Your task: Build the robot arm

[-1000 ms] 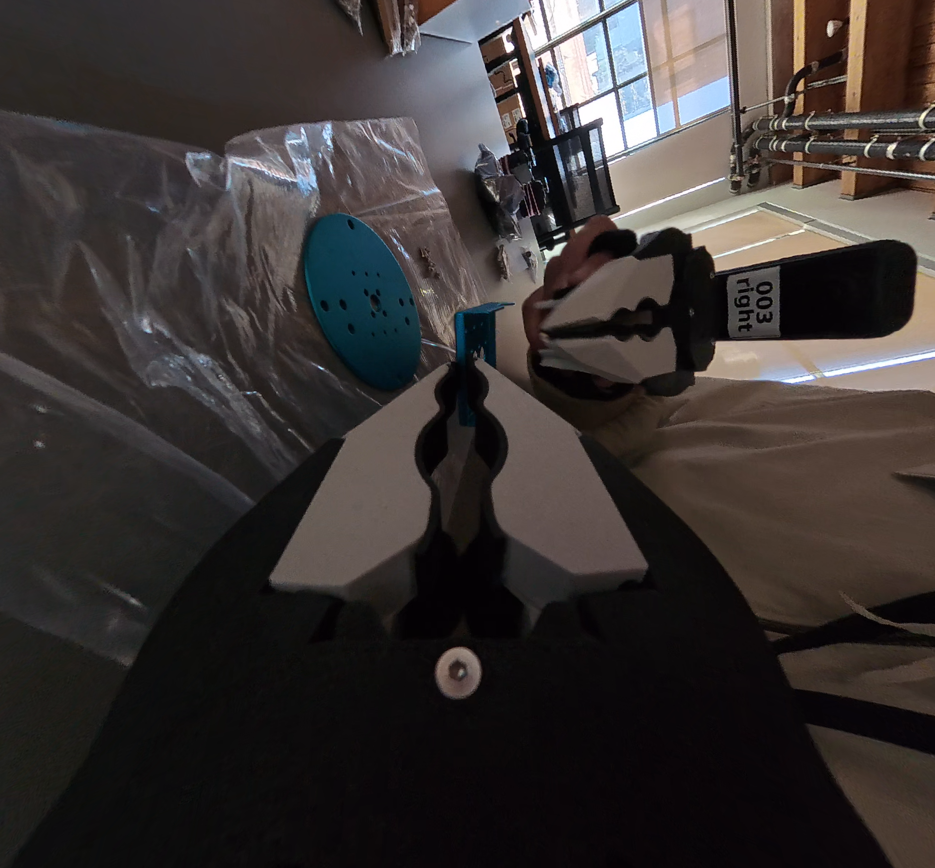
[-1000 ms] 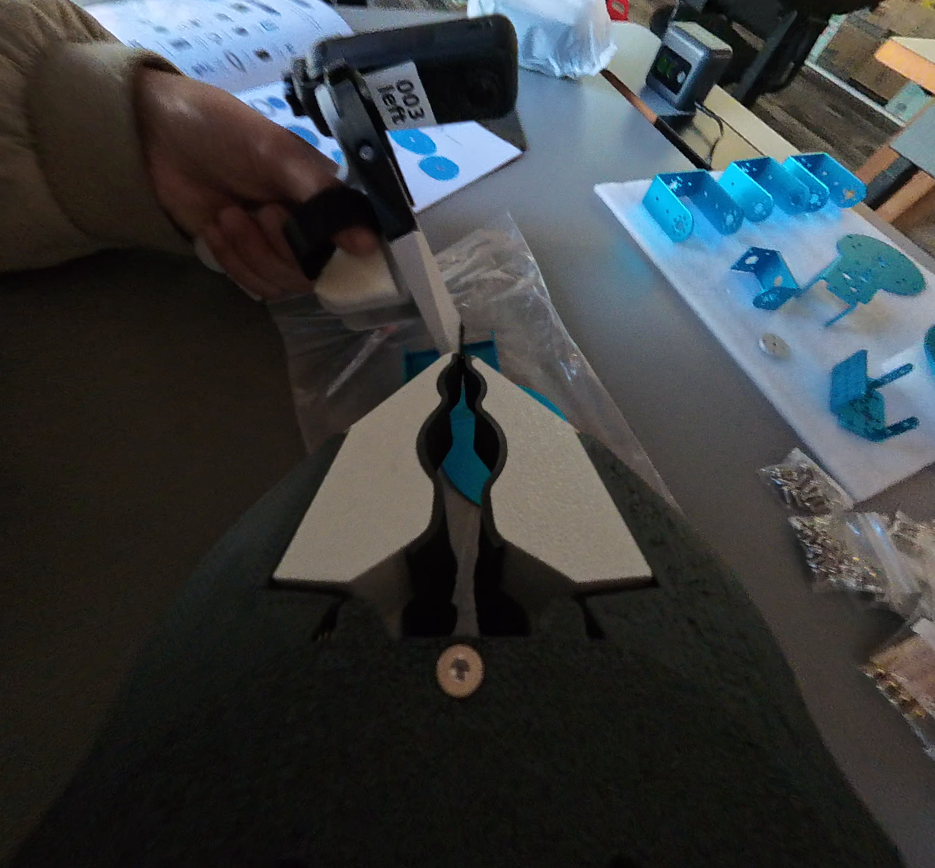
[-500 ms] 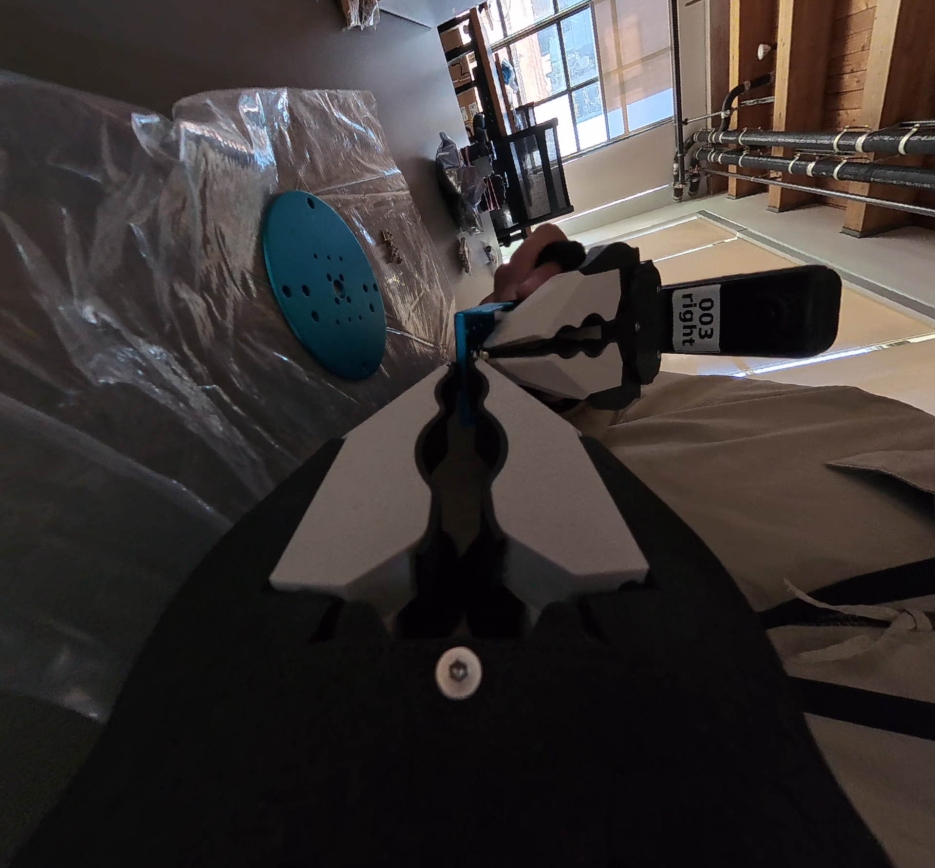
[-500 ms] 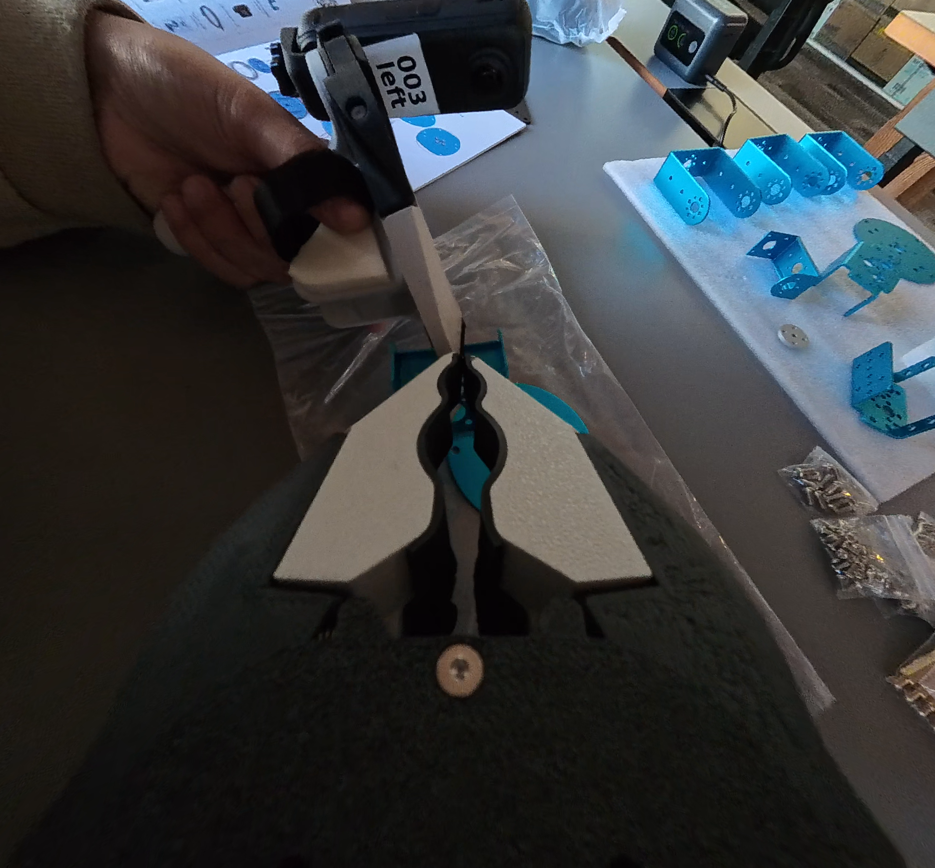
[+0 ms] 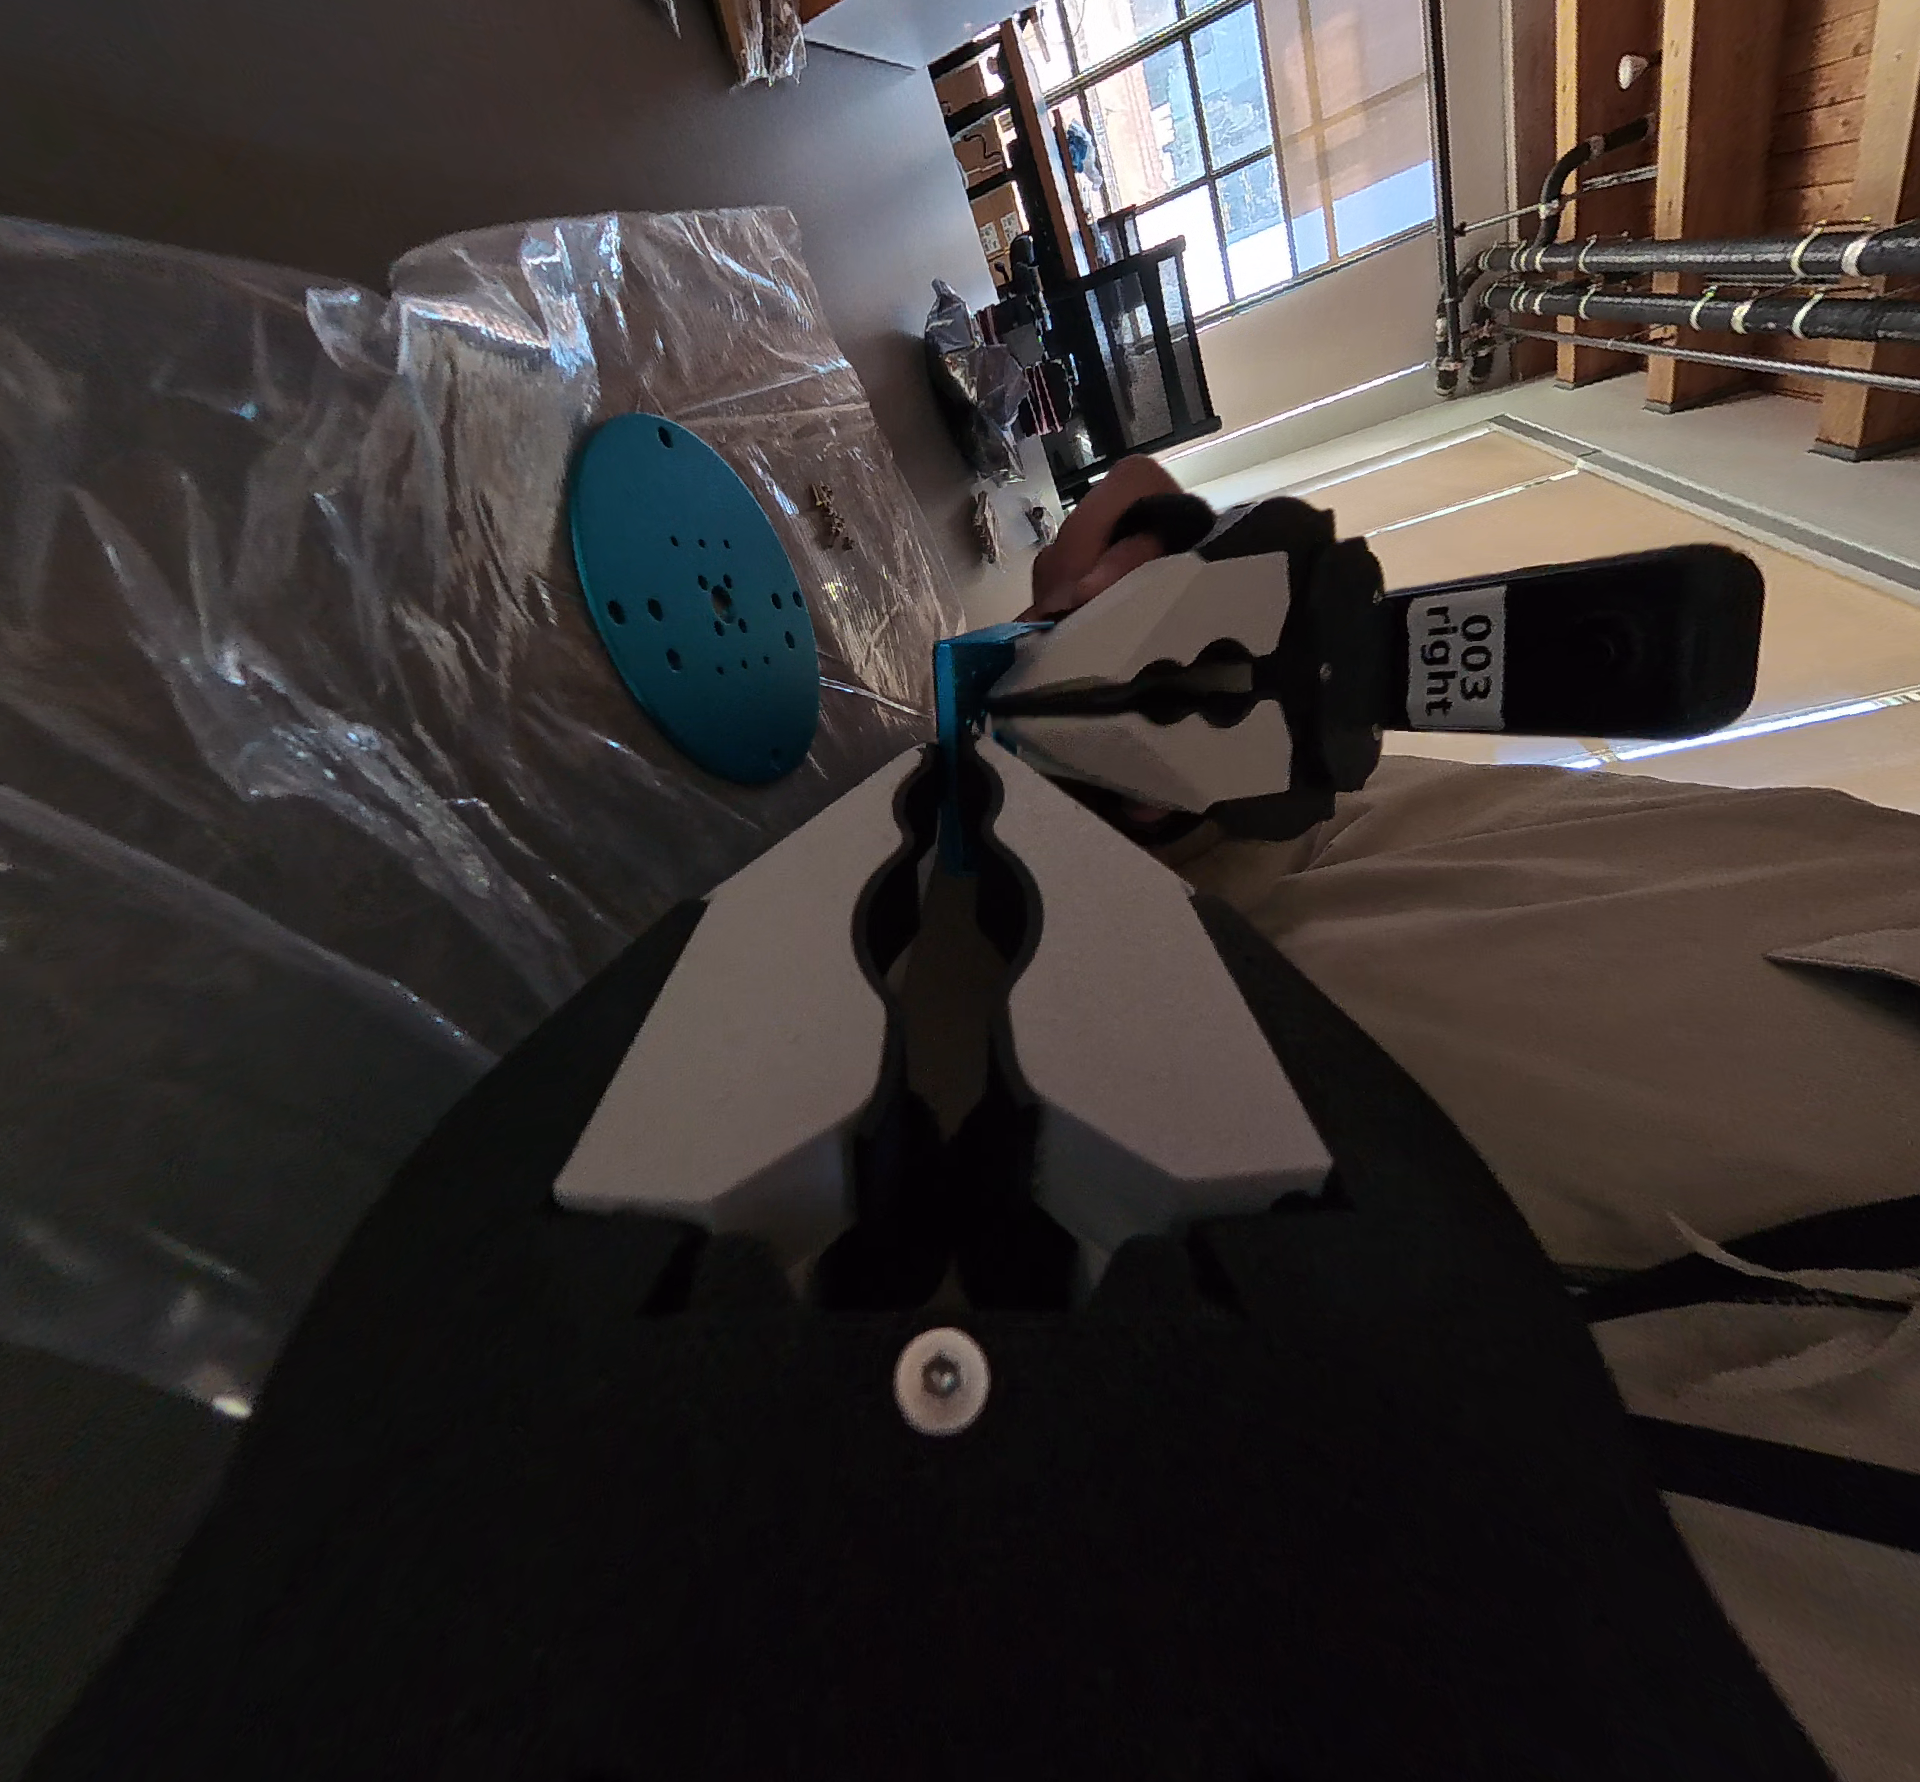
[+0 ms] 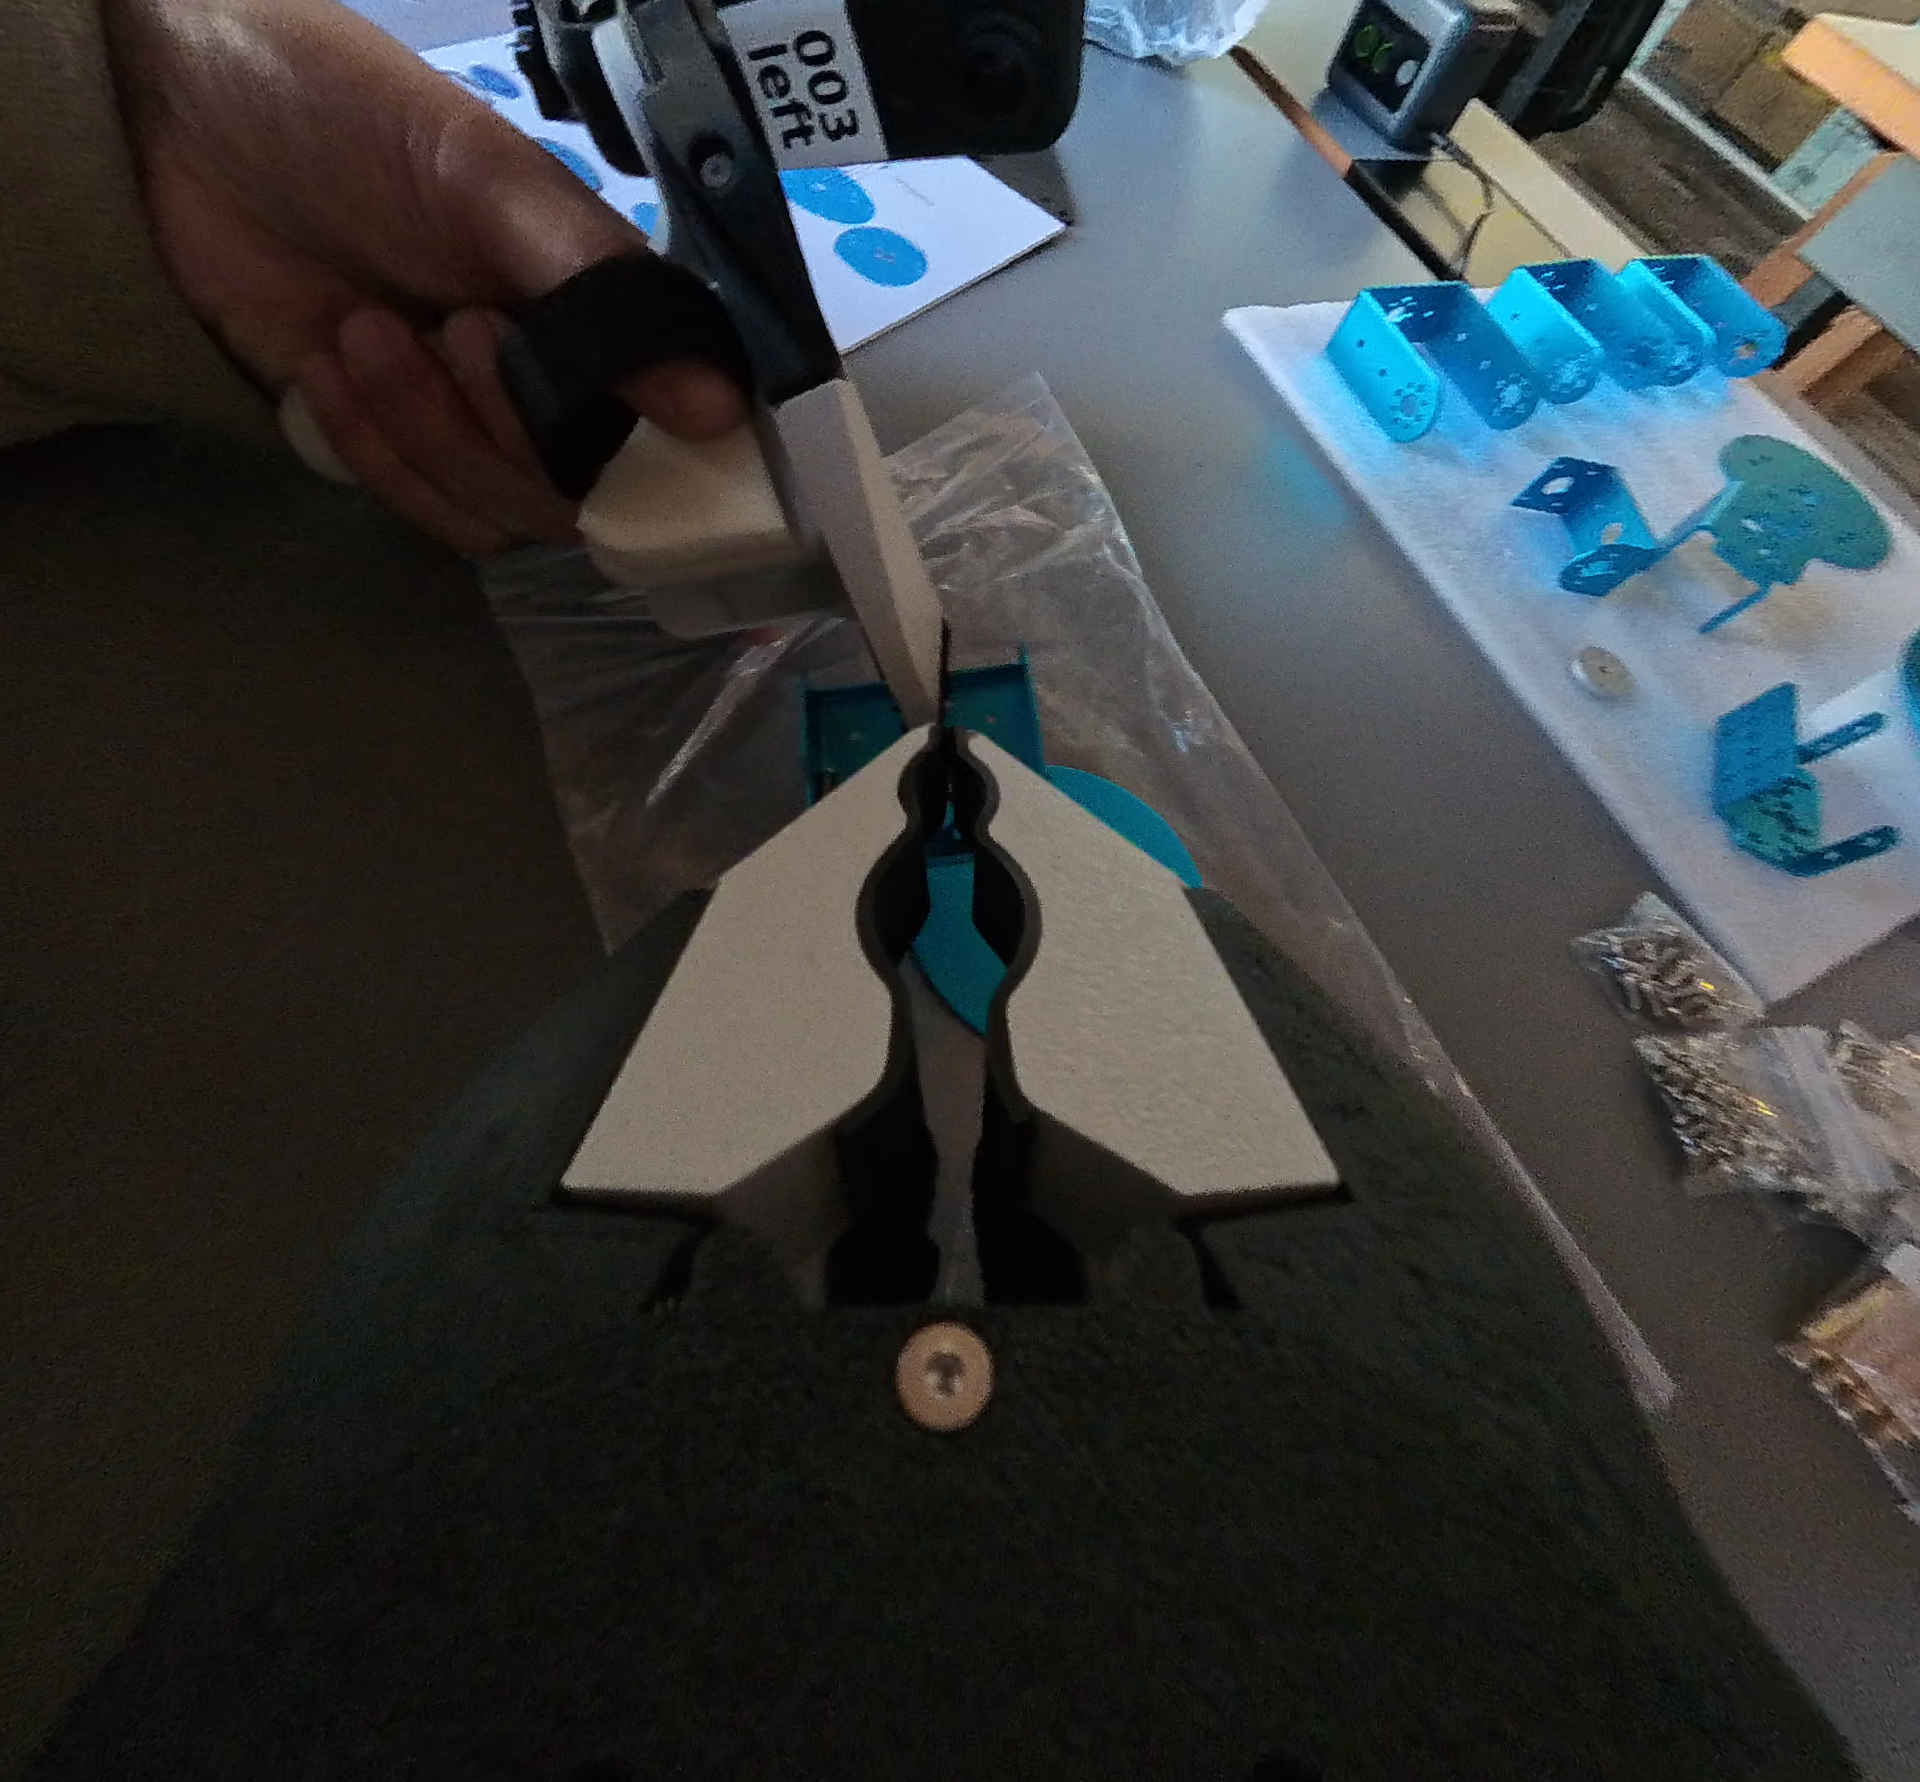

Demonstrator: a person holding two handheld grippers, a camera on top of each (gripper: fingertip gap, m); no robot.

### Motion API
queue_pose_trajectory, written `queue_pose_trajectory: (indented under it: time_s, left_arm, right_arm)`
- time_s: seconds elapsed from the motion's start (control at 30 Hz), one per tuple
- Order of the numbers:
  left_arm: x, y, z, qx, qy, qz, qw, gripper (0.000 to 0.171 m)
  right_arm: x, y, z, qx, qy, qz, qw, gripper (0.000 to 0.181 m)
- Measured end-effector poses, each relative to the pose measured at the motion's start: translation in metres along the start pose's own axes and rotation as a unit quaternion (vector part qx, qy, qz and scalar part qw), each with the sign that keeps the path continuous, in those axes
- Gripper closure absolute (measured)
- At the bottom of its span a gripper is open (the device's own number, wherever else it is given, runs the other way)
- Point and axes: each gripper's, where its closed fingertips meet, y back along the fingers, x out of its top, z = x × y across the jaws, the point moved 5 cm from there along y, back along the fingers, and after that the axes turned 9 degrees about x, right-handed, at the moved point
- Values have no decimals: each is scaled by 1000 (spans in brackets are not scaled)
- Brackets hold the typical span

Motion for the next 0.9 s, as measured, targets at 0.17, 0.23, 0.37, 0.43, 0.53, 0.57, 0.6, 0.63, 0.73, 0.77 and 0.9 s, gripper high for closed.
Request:
queue_pose_trajectory:
  time_s: [0.17,0.23,0.37,0.43,0.53,0.57,0.6,0.63,0.73,0.77,0.9]
  left_arm:
    - [1,1,-1,16,-9,7,1000,170]
    - [2,1,-2,26,-16,9,1000,170]
    - [8,3,-6,47,-24,26,998,170]
    - [12,3,-9,82,-48,41,995,170]
    - [16,-2,-6,100,-65,62,991,170]
    - [17,-5,-2,93,-65,66,991,170]
    - [17,-9,1,86,-64,68,992,170]
    - [16,-12,4,78,-62,67,993,170]
    - [16,-19,11,69,-58,70,993,170]
    - [15,-21,12,70,-58,67,994,170]
    - [13,-26,8,77,-47,55,994,170]
  right_arm:
    - [8,18,13,27,-76,29,996,181]
    - [7,28,25,26,-120,57,991,181]
    - [-10,28,21,128,-251,49,958,152]
    - [-14,23,11,153,-265,52,951,147]
    - [-27,14,7,113,-304,34,945,149]
    - [-27,11,3,133,-345,46,928,146]
    - [-25,8,2,153,-382,64,909,142]
    - [-24,7,2,163,-400,80,898,139]
    - [-28,16,5,120,-345,72,928,148]
    - [-30,20,6,94,-307,57,945,149]
    - [-25,36,-1,36,-132,5,991,154]
